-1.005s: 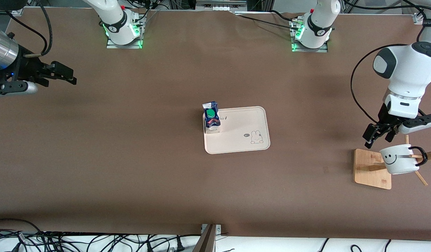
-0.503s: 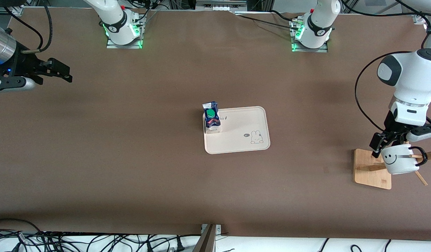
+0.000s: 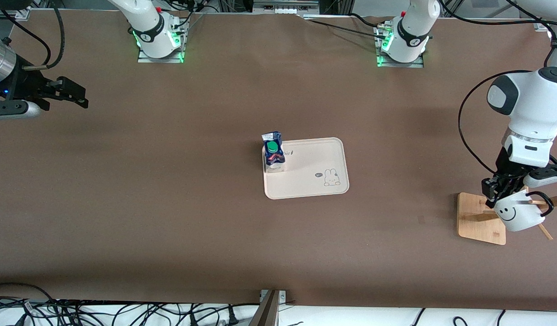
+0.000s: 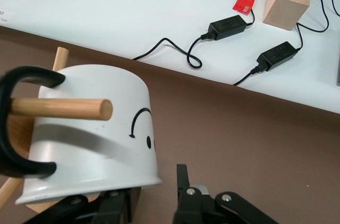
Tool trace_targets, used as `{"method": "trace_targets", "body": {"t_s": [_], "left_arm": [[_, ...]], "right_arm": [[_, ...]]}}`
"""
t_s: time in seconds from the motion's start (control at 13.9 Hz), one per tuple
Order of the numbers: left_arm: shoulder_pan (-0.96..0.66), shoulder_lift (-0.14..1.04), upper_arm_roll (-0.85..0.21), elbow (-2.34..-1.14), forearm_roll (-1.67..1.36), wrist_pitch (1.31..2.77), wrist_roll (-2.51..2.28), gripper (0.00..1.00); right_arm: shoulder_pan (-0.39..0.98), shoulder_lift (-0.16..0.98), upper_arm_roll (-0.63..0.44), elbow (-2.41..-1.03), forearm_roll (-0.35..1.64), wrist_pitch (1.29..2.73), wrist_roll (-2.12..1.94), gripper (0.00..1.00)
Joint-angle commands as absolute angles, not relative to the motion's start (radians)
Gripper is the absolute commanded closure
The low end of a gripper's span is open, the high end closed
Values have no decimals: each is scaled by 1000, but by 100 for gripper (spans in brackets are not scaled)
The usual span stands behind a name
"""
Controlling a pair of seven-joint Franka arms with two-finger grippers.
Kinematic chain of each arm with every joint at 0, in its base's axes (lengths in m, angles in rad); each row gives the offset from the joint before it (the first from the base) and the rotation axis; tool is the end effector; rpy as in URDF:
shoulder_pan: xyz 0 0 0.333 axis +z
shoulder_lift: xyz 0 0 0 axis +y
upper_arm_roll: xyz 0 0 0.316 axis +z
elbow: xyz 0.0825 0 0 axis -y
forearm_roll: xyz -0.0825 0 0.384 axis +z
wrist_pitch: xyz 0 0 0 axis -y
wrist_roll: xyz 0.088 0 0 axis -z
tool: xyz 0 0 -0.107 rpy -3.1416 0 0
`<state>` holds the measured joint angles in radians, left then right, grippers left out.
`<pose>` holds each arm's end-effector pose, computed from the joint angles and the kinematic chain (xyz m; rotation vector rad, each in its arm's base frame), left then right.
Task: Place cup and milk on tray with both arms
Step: 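Withdraw the right gripper while the left gripper reaches the white mug, then grasp the mug with the left gripper and lift it off the stand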
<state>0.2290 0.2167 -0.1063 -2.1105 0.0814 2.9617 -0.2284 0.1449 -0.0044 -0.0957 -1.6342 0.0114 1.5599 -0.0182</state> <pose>0.6142 0.0730 0.3870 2.9395 0.4229 0.9776 0.5489 0.0281 0.5962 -3.1272 -0.1050 0.1097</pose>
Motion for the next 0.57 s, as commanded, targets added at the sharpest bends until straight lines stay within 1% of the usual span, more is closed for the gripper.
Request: {"method": "trace_targets", "body": {"t_s": [0.0, 0.07, 0.14, 0.22, 0.5], "left_arm": [[241, 200, -107, -2120, 101, 2962, -178, 68], [241, 195, -107, -2128, 101, 2961, -179, 88], [241, 192, -107, -2134, 101, 2959, -179, 96], [241, 184, -107, -2141, 101, 2958, -179, 100], [238, 178, -113, -2140, 101, 2954, -176, 100]], "right_arm": [[129, 11, -78, -1595, -15, 1551, -32, 0], [133, 11, -77, -1595, -43, 1549, -31, 0], [132, 12, -77, -1595, -46, 1551, -29, 0], [130, 14, -77, -1595, -43, 1554, -29, 0], [127, 14, -77, -1595, -45, 1566, -26, 0]]}}
